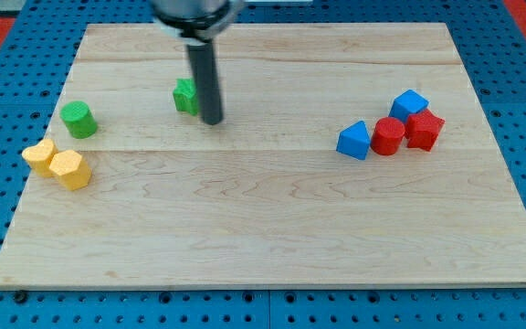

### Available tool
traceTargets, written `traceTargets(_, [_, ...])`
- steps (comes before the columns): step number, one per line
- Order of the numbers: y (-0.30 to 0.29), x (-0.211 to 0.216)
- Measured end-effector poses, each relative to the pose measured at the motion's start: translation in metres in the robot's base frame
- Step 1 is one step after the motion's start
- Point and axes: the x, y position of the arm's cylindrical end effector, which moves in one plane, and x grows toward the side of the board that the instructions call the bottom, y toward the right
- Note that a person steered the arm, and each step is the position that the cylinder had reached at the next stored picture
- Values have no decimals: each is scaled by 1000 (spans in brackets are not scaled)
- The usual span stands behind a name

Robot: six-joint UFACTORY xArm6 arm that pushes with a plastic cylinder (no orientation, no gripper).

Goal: Push the green star into the green circle

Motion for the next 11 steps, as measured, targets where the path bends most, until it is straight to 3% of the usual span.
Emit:
traceTargets(1, [29, -45])
traceTargets(3, [-118, -51])
traceTargets(4, [-133, -24])
traceTargets(6, [-96, -63])
traceTargets(8, [-79, -4])
traceTargets(9, [-144, 20])
traceTargets(10, [-164, 32])
traceTargets(11, [-143, 132])
